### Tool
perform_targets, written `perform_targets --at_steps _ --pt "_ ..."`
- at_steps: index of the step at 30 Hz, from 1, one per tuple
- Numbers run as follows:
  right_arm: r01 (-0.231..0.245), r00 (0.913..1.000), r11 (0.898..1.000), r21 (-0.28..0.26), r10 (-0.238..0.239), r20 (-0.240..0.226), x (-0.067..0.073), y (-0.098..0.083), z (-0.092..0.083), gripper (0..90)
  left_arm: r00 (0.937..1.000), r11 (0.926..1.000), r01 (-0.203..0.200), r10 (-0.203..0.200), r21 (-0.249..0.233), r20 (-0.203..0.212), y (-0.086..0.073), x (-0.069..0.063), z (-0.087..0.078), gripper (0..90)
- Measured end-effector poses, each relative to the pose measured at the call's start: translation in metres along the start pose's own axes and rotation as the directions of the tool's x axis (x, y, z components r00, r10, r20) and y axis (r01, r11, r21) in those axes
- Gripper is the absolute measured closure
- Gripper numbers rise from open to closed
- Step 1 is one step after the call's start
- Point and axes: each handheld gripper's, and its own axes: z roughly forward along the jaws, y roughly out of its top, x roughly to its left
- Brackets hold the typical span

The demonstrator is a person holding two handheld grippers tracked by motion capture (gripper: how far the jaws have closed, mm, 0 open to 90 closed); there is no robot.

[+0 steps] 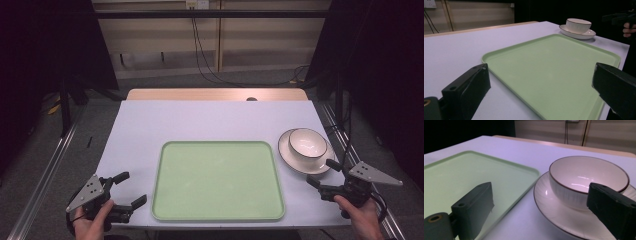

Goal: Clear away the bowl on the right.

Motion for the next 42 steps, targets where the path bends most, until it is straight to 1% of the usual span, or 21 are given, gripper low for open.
perform_targets --at_steps 1,5,8,11,14,20,21,22,23,24,28,30,31,32,34,35,36,38,40,41,42 --pt "0.009 0.9999 1.000 0.008 -0.009 -0.007 0.001 0.000 0.001 5.9 1.0000 1.0000 0.000 0.000 0.001 0.000 0.000 0.000 0.000 1.5" --pt "0.012 0.9998 1.000 0.018 -0.012 -0.016 0.002 0.001 0.001 5.9 1.0000 1.0000 -0.006 0.006 0.000 0.001 0.000 0.000 0.000 1.5" --pt "-0.021 0.9993 0.999 0.030 0.021 -0.030 0.000 0.000 0.004 1.8 1.0000 1.0000 -0.007 0.007 0.000 0.003 0.001 0.000 0.000 1.5" --pt "-0.020 0.9992 0.999 0.040 0.022 -0.034 0.000 -0.001 0.005 2.2 1.0000 1.0000 -0.008 0.008 0.000 0.004 0.001 0.000 0.000 1.5" --pt "-0.015 0.9990 0.998 0.065 0.018 -0.041 0.000 -0.001 0.006 2.6 0.9999 0.9999 -0.012 0.012 -0.001 0.002 0.001 0.000 -0.001 1.5" --pt "-0.021 0.9982 0.996 0.082 0.026 -0.053 -0.001 0.000 0.007 2.6 1.0000 1.0000 -0.008 0.008 -0.001 0.000 0.000 0.000 -0.002 1.4" --pt "-0.030 0.9970 0.996 0.083 0.036 -0.069 -0.002 0.000 0.008 1.4 1.0000 1.0000 0.000 0.000 -0.009 -0.002 0.000 0.000 -0.001 1.4" --pt "-0.028 0.9962 0.994 0.103 0.037 -0.079 -0.003 0.000 0.009 2.2 1.0000 1.0000 0.000 0.000 -0.006 0.001 0.000 -0.001 -0.001 1.4" --pt "-0.022 0.9961 0.994 0.110 0.031 -0.083 -0.002 0.001 0.009 2.4 1.0000 1.0000 0.000 0.000 -0.006 0.001 0.000 -0.001 -0.001 1.4" --pt "-0.018 0.9956 0.994 0.110 0.028 -0.089 -0.003 0.001 0.010 2.9 1.0000 1.0000 -0.009 0.009 -0.003 0.002 0.000 0.000 -0.001 1.4" --pt "-0.004 0.9960 0.992 0.124 0.016 -0.089 -0.006 0.003 0.011 5.0 1.0000 1.0000 -0.005 0.005 -0.007 -0.001 0.000 0.000 -0.001 1.4" --pt "-0.009 0.9959 0.991 0.137 0.021 -0.088 -0.008 0.005 0.013 5.7 1.0000 1.0000 -0.006 0.006 -0.007 -0.003 0.000 0.000 -0.001 1.4" --pt "-0.010 0.9959 0.991 0.135 0.022 -0.088 -0.009 0.006 0.012 6.8 0.9999 0.9999 -0.011 0.011 -0.002 -0.002 0.000 0.000 -0.002 1.4" --pt "-0.004 0.9968 0.991 0.135 0.015 -0.078 -0.009 0.007 0.012 6.7 1.0000 1.0000 -0.004 0.004 -0.005 -0.003 0.000 0.000 -0.002 1.4" --pt "0.001 0.9971 0.991 0.133 0.009 -0.076 -0.011 0.010 0.012 8.3 1.0000 1.0000 -0.005 0.005 -0.005 -0.003 0.000 0.000 -0.002 1.4" --pt "0.005 0.9979 0.990 0.141 0.004 -0.064 -0.012 0.011 0.013 7.6 1.0000 1.0000 -0.004 0.004 -0.004 -0.003 0.000 0.000 -0.001 1.4" --pt "0.007 0.9982 0.990 0.144 0.002 -0.060 -0.013 0.011 0.014 8.1 1.0000 1.0000 -0.005 0.005 -0.006 -0.004 0.000 0.000 -0.001 1.4" --pt "0.011 0.9983 0.986 0.167 -0.001 -0.058 -0.016 0.012 0.016 9.6 1.0000 1.0000 -0.004 0.004 -0.005 -0.004 0.000 0.000 -0.001 1.4" --pt "0.008 0.9974 0.982 0.188 0.006 -0.072 -0.019 0.014 0.018 12.2 0.9999 0.9999 -0.010 0.010 -0.003 -0.003 0.000 0.000 -0.002 1.5" --pt "0.006 0.9971 0.981 0.192 0.009 -0.076 -0.020 0.016 0.018 12.8 1.0000 1.0000 -0.001 0.001 -0.010 -0.005 0.000 0.000 -0.001 1.5" --pt "0.013 0.9971 0.981 0.196 0.002 -0.076 -0.021 0.018 0.018 13.5 1.0000 1.0000 -0.001 0.001 -0.010 -0.005 0.000 0.000 -0.001 1.5"
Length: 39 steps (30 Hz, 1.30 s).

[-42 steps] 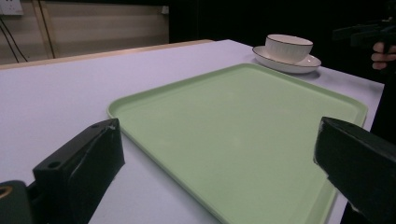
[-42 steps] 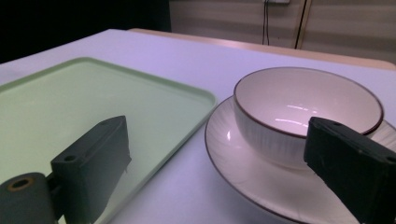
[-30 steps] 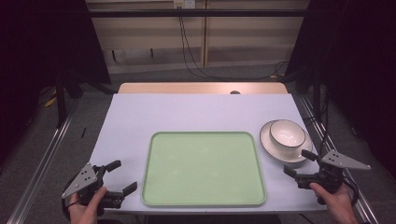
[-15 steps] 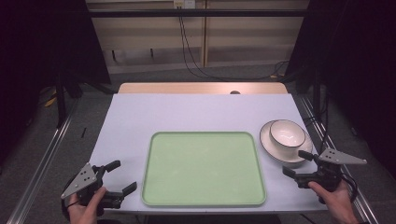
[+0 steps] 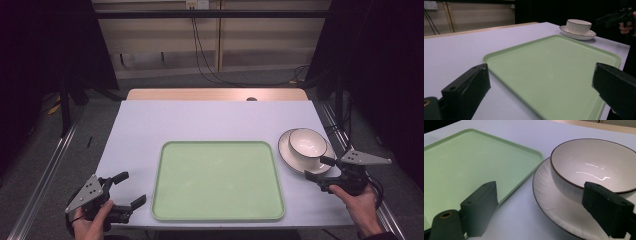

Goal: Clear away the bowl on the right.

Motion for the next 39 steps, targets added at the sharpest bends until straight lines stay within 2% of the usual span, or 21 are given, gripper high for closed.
perform_targets --at_steps 1,2,3,5,9,11,15,19,23,29,31,32,39 --pt "0.000 1.0000 1.000 0.000 0.000 0.000 0.000 0.000 0.000 13.5 1.0000 1.0000 -0.001 0.001 -0.002 0.000 0.000 0.000 0.000 1.5" --pt "-0.010 0.9999 1.000 0.006 0.010 -0.013 -0.004 0.003 -0.001 19.4 0.9997 0.9996 -0.025 0.025 0.011 0.004 0.001 0.000 0.000 1.4" --pt "-0.011 0.9998 1.000 0.009 0.011 -0.019 -0.006 0.004 -0.002 19.6 0.9999 0.9999 -0.015 0.015 0.005 0.005 0.001 -0.001 0.000 1.4" --pt "-0.017 0.9999 1.000 0.012 0.017 -0.004 -0.009 0.006 -0.002 19.8 0.9997 0.9996 -0.024 0.024 0.012 0.004 0.001 -0.001 0.000 1.4" --pt "-0.004 0.9999 1.000 0.005 0.004 0.013 -0.016 0.011 -0.004 23.4 0.9999 0.9999 -0.011 0.011 0.003 -0.003 0.001 -0.001 0.000 1.4" --pt "-0.022 0.9995 1.000 -0.009 0.022 0.021 -0.024 0.017 -0.006 24.4 0.9998 0.9997 -0.021 0.021 0.009 0.001 0.001 -0.001 0.000 1.4" --pt "-0.035 0.9984 0.999 -0.014 0.035 0.044 -0.032 0.024 -0.007 25.5 0.9997 0.9997 -0.025 0.025 0.005 0.002 0.002 -0.002 0.000 1.4" --pt "-0.032 0.9974 0.999 0.002 0.032 0.065 -0.038 0.029 -0.005 26.9 1.0000 1.0000 -0.009 0.009 -0.004 0.002 0.002 -0.003 0.000 1.4" --pt "-0.039 0.9980 0.999 0.030 0.038 0.051 -0.047 0.031 -0.001 30.1 0.9998 0.9998 -0.018 0.018 0.002 0.002 0.002 -0.002 0.000 1.4" --pt "-0.030 0.9972 0.997 0.078 0.024 0.071 -0.060 0.041 0.008 31.2 0.9998 0.9998 -0.018 0.018 0.001 0.003 0.001 -0.002 0.000 1.4" --pt "-0.030 0.9973 0.996 0.078 0.025 0.069 -0.062 0.042 0.010 32.0 0.9998 0.9998 -0.018 0.018 0.003 0.002 0.001 -0.002 0.000 1.4" --pt "-0.027 0.9972 0.997 0.072 0.021 0.071 -0.067 0.044 0.013 40.6 0.9998 0.9998 -0.019 0.019 0.003 0.003 0.001 -0.001 0.000 1.4" --pt "-0.030 0.9966 0.995 0.096 0.023 0.079 -0.079 0.049 0.020 40.3 0.9998 0.9998 -0.020 0.020 0.003 0.003 0.001 -0.001 0.000 1.4"
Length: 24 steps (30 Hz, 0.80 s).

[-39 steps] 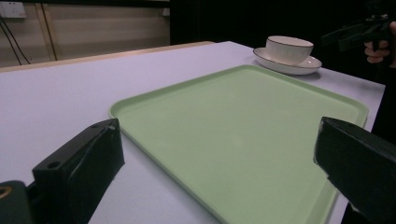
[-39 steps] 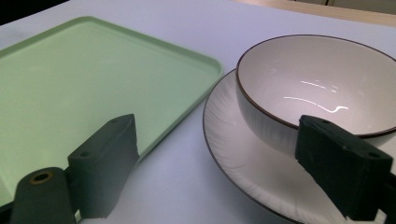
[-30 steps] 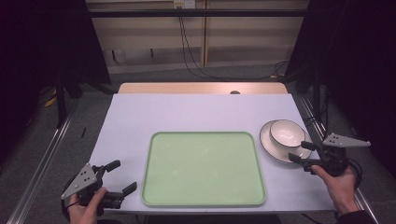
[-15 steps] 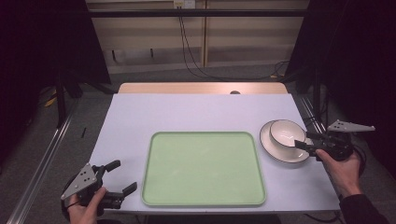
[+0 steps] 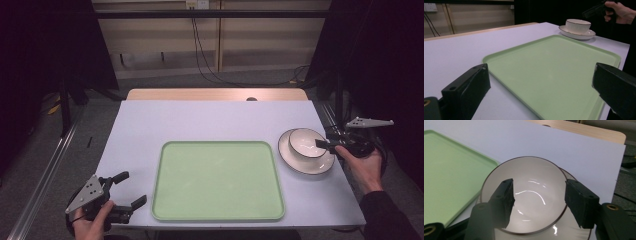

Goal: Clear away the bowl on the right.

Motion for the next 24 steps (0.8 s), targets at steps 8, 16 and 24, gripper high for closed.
perform_targets --at_steps 8,16,24 --pt "-0.022 0.9987 0.998 0.061 0.019 0.046 -0.023 0.000 0.020 49.9 1.0000 1.0000 0.008 -0.008 -0.002 0.001 0.000 0.000 0.001 1.5" --pt "-0.042 0.9978 0.987 0.154 0.034 0.058 -0.029 -0.002 0.038 50.2 1.0000 1.0000 0.005 -0.005 0.003 0.000 0.000 0.001 0.001 1.5" --pt "-0.049 0.9974 0.973 0.224 0.035 0.063 -0.026 -0.002 0.049 60.4 1.0000 1.0000 0.002 -0.002 0.007 0.001 0.000 0.001 0.001 1.5"
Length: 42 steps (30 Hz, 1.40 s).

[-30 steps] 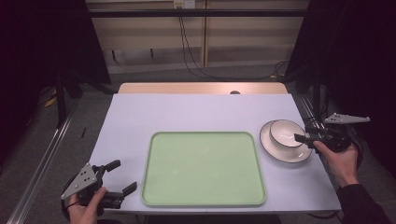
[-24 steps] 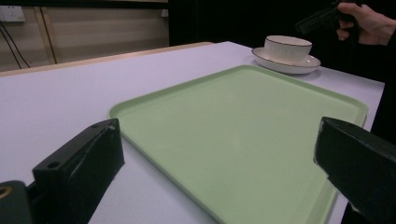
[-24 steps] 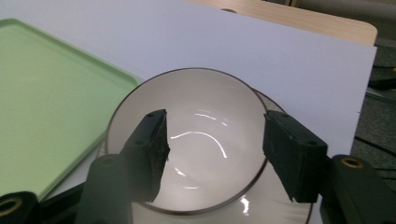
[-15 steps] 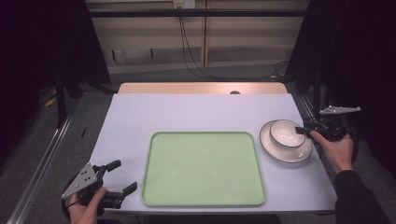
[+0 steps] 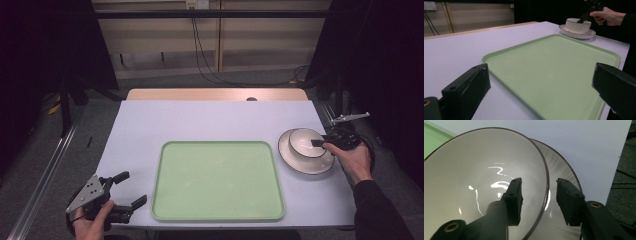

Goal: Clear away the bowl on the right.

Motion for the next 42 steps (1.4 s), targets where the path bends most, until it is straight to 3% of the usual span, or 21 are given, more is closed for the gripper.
perform_targets --at_steps 1,7,11,21,34,38,42 --pt "0.001 1.0000 1.000 0.000 -0.001 -0.008 0.0002 0.0011 0.0022 65.0 1.0000 1.0000 0.006 -0.006 -0.004 0.000 -0.0001 -0.0005 0.0005 1.5" --pt "-0.014 0.9999 1.000 0.026 0.014 0.010 0.0015 0.0041 0.0069 73.2 1.0000 1.0000 0.006 -0.006 -0.002 0.000 -0.0003 -0.0003 0.0002 1.5" --pt "-0.041 0.9991 0.998 0.058 0.041 -0.005 0.0014 0.0041 0.0093 77.5 1.0000 1.0000 0.006 -0.006 -0.001 -0.002 -0.0003 -0.0001 0.0004 1.5" --pt "-0.098 0.9946 0.994 0.052 0.099 -0.029 -0.0035 0.0052 0.0076 82.5 1.0000 1.0000 0.000 0.000 0.004 -0.001 -0.0003 -0.0001 0.0004 1.5" --pt "-0.118 0.9926 0.991 0.055 0.120 -0.021 -0.0035 0.0051 0.0066 83.2 1.0000 1.0000 0.006 -0.006 -0.001 0.000 -0.0004 -0.0003 0.0004 1.5" --pt "-0.127 0.9920 0.991 0.031 0.127 0.000 -0.0017 0.0053 0.0034 83.2 1.0000 1.0000 0.006 -0.006 -0.001 0.000 -0.0003 -0.0004 0.0004 1.5" --pt "-0.129 0.9915 0.991 0.030 0.129 -0.016 -0.0039 0.0042 0.0024 83.2 1.0000 1.0000 0.000 0.000 0.003 0.002 -0.0002 -0.0001 0.0005 1.5"
